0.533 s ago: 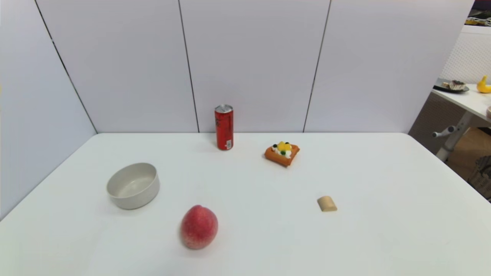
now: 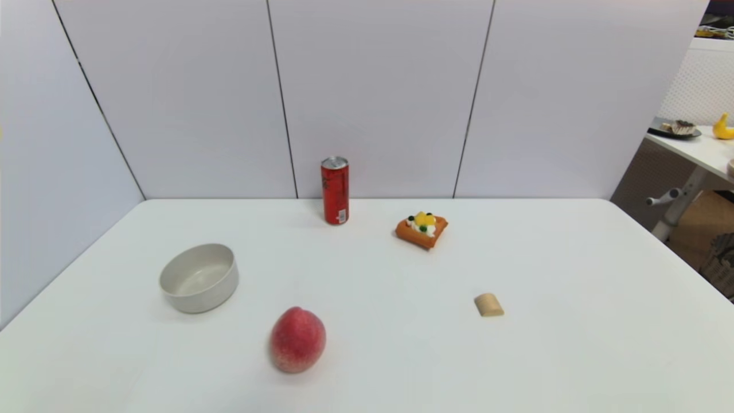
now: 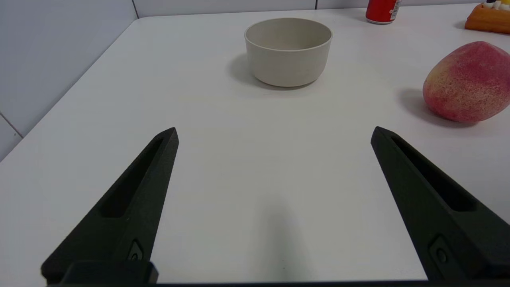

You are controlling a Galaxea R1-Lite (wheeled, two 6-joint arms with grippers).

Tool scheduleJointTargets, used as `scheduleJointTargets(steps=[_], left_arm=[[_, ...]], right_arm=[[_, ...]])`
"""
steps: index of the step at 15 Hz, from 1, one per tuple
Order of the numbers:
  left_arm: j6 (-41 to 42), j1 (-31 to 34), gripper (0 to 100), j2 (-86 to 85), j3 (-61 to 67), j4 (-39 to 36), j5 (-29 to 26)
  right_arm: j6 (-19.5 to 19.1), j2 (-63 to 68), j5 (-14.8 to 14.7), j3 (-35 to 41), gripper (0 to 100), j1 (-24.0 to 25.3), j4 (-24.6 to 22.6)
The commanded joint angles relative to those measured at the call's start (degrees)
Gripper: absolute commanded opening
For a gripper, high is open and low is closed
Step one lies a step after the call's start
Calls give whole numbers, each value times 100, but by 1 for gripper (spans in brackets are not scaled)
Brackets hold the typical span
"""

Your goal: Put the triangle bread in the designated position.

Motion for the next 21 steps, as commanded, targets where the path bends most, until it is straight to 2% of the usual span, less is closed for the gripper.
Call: scheduleJointTargets(steps=[1,4,10,12,16,19,21], left_arm=[[3,1,100,7,0,0,-1],[-331,1,100,7,0,-18,184],[-76,1,100,500,-264,-88,201],[-14,-43,100,1317,-1125,-167,175],[293,-738,100,3505,-3393,-159,184],[566,-1564,100,5298,-5511,-115,175],[610,-2091,100,6230,-6882,369,184]], right_arm=[[-4,7,1,0,100,-1,2],[-4,7,1,9,100,-1,2],[-4,7,1,9,100,8,2],[-4,7,1,0,100,-1,2],[13,7,1,9,100,8,2],[13,7,1,9,100,-1,11],[-4,7,1,9,100,8,11]])
